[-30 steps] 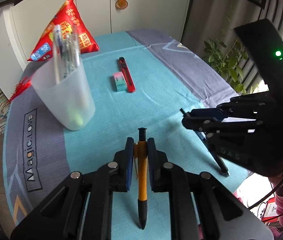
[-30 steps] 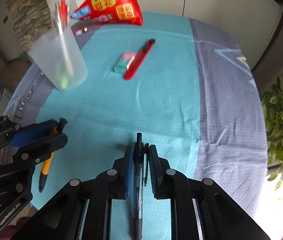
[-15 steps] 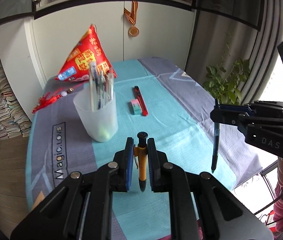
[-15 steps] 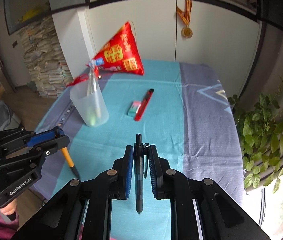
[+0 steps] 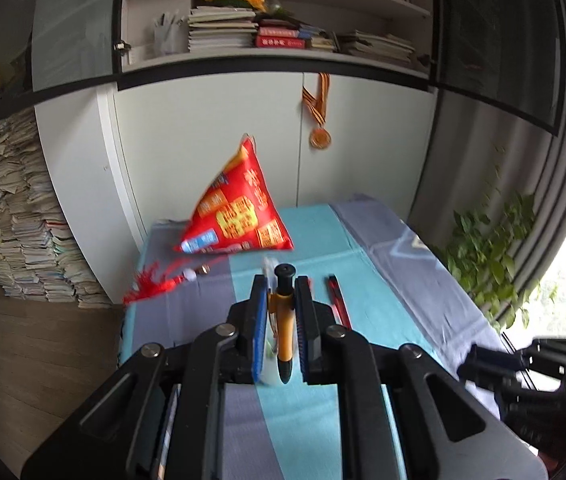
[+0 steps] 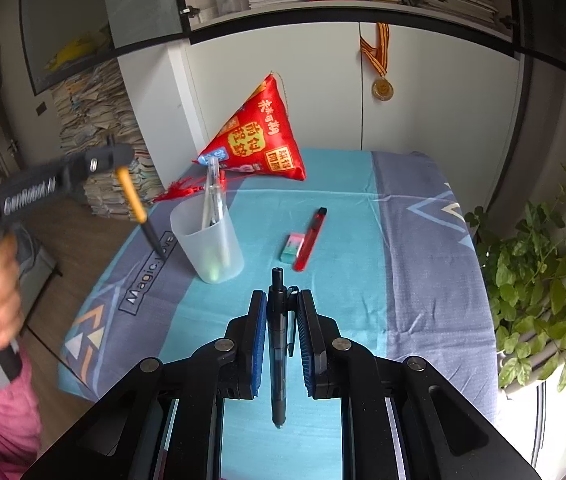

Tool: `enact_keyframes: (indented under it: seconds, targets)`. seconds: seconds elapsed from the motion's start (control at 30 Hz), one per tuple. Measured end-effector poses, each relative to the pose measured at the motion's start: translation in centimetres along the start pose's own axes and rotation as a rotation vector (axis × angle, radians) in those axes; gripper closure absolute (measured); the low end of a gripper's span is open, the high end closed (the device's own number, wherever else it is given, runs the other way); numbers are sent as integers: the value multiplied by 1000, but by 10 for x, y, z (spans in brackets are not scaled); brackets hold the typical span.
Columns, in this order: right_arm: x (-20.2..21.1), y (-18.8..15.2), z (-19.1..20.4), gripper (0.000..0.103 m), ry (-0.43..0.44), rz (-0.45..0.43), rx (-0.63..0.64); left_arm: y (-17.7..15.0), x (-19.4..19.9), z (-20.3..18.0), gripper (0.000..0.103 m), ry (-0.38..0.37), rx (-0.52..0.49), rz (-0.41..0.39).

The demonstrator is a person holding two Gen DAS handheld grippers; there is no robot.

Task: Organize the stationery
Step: 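Lift the yellow pencil and black pen and carry them toward the frosted cup, then drop the yellow pencil into the cup with the left gripper while the right lowers the black pen in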

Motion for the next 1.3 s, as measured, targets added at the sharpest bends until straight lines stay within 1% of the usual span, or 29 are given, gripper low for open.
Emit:
enact_keyframes:
  seconds: [0.07, 0.13, 0.27, 0.3, 0.43, 0.63, 0.73, 0.83, 0.9, 0.97, 1.0, 1.03, 1.07, 1.2, 1.3]
  targets:
    - [-2, 1, -2, 87, -1, 2, -6, 10, -6, 3, 92, 15, -3, -18]
    - [-4, 2, -4, 87, -6, 3, -12, 13, -13, 5, 92, 30, 0, -24]
    - [-6, 7, -7, 87, -8, -3, -23, 11, -37, 13, 92, 87, -4, -33]
    - [-6, 9, -7, 87, -9, -4, -24, 9, -44, 16, 92, 88, 0, -33]
    - [-9, 14, -5, 87, -11, -6, -19, -3, -65, 19, 92, 41, 11, -2]
    - [-8, 22, -1, 87, 3, -22, -21, -21, -80, 14, 91, 41, -33, 30]
    - [-6, 30, 5, 87, 19, -36, -22, -29, -84, 14, 89, 24, -30, 53]
    - [-3, 40, 15, 87, 40, -60, -10, -34, -82, 19, 89, 30, -22, 60]
    - [-1, 47, 23, 87, 48, -78, 4, -37, -76, 24, 85, 30, -4, 61]
    - [-3, 55, 32, 87, 59, -88, 12, -40, -66, 31, 73, 29, 21, 46]
    - [-4, 57, 35, 87, 65, -90, 15, -42, -60, 35, 69, 26, 33, 33]
    - [-6, 62, 40, 87, 71, -95, 19, -44, -53, 39, 61, 19, 43, 17]
    - [-7, 67, 44, 87, 76, -101, 22, -45, -50, 41, 57, 13, 45, 10]
    - [-12, 87, 59, 87, 91, -140, 31, -53, -39, 49, 57, 16, 61, 10]
    - [-13, 106, 70, 87, 87, -201, 36, -63, -33, 58, 56, 20, 84, 6]
Point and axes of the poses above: each gripper's, at about its wrist camera, not at the fingertips, and x roughly against the way its jaws point, z to its left, y to its top, the point moved 6 cm from there along -x, roughly the way its jaws point, and after that the axes turned 2 degrees about y, right-handed, at the moved point
